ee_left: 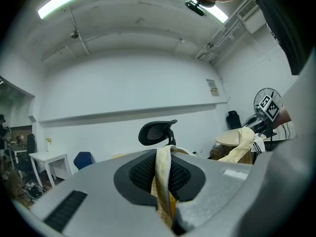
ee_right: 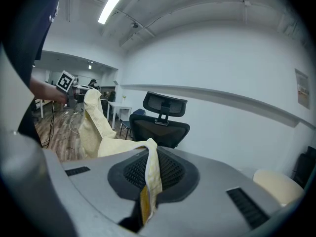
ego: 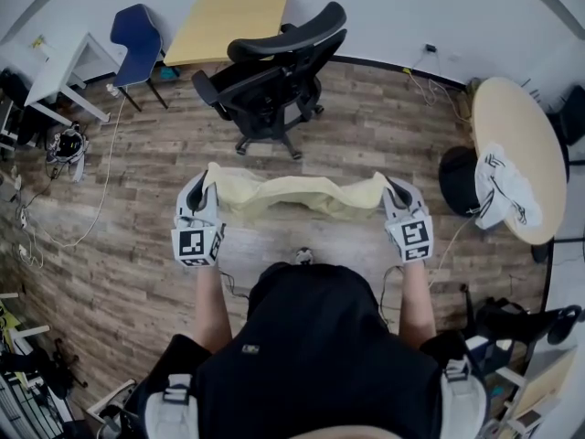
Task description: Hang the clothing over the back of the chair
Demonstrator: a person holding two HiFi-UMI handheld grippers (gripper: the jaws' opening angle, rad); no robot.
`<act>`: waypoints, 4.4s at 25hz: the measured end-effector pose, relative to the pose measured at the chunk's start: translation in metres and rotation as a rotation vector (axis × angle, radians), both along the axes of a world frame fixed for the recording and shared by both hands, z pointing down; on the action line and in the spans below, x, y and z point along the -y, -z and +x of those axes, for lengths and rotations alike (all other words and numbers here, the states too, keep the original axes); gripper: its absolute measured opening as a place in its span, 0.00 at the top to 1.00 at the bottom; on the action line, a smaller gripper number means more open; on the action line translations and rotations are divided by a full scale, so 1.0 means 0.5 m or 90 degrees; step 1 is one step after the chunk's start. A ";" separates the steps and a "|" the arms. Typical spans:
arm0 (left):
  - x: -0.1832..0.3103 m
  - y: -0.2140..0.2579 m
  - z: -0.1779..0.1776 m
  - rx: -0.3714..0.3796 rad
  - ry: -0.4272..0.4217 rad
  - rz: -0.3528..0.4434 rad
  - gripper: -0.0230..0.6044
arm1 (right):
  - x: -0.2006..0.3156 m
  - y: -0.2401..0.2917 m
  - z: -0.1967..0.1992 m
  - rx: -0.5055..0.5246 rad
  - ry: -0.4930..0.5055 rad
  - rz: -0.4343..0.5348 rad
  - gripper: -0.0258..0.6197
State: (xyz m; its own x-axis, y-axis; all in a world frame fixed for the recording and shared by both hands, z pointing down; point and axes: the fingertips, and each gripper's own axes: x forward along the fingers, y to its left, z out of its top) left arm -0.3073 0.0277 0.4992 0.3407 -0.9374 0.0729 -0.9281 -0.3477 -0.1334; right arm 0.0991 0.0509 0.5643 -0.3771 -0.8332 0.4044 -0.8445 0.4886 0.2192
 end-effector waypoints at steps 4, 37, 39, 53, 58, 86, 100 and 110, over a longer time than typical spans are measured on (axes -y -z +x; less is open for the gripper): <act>0.013 0.001 0.000 0.001 -0.010 -0.001 0.96 | -0.001 -0.004 -0.003 0.004 -0.010 0.001 0.96; 0.052 -0.022 0.025 -0.007 -0.012 -0.006 0.96 | 0.024 -0.022 0.031 0.008 -0.026 0.005 0.96; 0.063 -0.026 0.027 -0.004 -0.009 -0.010 0.96 | 0.039 -0.021 0.037 0.012 -0.027 0.005 0.96; 0.154 -0.021 0.045 0.004 0.017 -0.015 0.96 | 0.167 -0.005 0.083 0.015 -0.025 0.015 0.96; 0.191 -0.004 0.049 -0.002 0.023 -0.009 0.96 | 0.216 0.003 0.092 0.016 -0.025 0.018 0.96; 0.308 0.047 0.067 0.005 0.122 -0.006 0.96 | 0.469 0.048 0.106 0.017 0.069 0.021 0.96; 0.281 0.107 0.111 0.022 0.224 0.039 0.96 | 0.592 0.095 0.109 0.033 0.187 0.067 0.96; 0.279 0.195 0.146 0.061 0.277 0.100 0.96 | 0.676 0.136 0.090 0.071 0.259 0.109 0.96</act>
State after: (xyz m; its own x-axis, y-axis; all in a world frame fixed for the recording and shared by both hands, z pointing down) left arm -0.2343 -0.1117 0.4015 -0.0882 -0.9937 -0.0695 -0.9640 0.1027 -0.2455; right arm 0.1440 -0.2872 0.4966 -0.7213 -0.6592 0.2124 -0.6139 0.7505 0.2446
